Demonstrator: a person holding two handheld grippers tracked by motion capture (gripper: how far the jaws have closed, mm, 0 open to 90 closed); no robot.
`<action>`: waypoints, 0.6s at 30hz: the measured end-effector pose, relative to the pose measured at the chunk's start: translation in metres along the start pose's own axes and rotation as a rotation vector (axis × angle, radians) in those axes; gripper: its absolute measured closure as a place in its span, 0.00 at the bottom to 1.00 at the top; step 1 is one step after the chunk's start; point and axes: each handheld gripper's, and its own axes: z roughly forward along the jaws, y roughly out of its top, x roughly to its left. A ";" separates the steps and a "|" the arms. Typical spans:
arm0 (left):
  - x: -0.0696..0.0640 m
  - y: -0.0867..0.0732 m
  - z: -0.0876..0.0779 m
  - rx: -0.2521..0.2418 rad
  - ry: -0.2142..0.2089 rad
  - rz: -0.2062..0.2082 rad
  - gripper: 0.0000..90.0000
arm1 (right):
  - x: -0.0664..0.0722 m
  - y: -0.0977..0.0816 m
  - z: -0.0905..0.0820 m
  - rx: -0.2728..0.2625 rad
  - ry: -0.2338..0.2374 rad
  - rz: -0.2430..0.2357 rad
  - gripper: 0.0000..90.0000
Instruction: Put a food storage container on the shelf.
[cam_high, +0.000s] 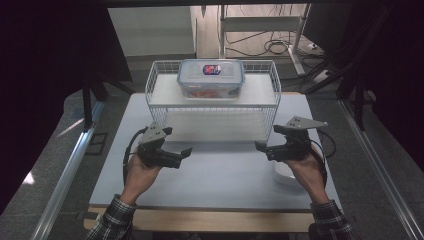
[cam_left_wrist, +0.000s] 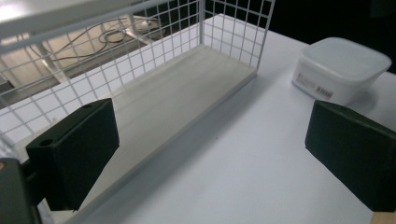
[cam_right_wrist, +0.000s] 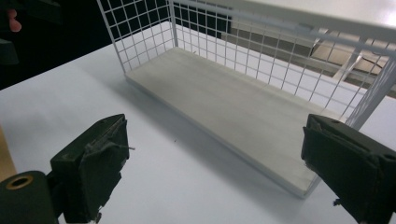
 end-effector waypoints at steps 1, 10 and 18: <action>0.000 -0.003 0.000 0.001 0.005 -0.003 0.03 | 0.000 -0.003 0.000 0.005 0.003 0.001 0.09; -0.002 -0.030 -0.007 0.033 0.049 -0.030 0.03 | 0.005 -0.026 -0.008 0.009 -0.019 0.023 0.09; -0.011 -0.060 -0.004 0.087 0.062 -0.051 0.05 | 0.009 -0.054 -0.011 0.039 -0.040 0.059 0.09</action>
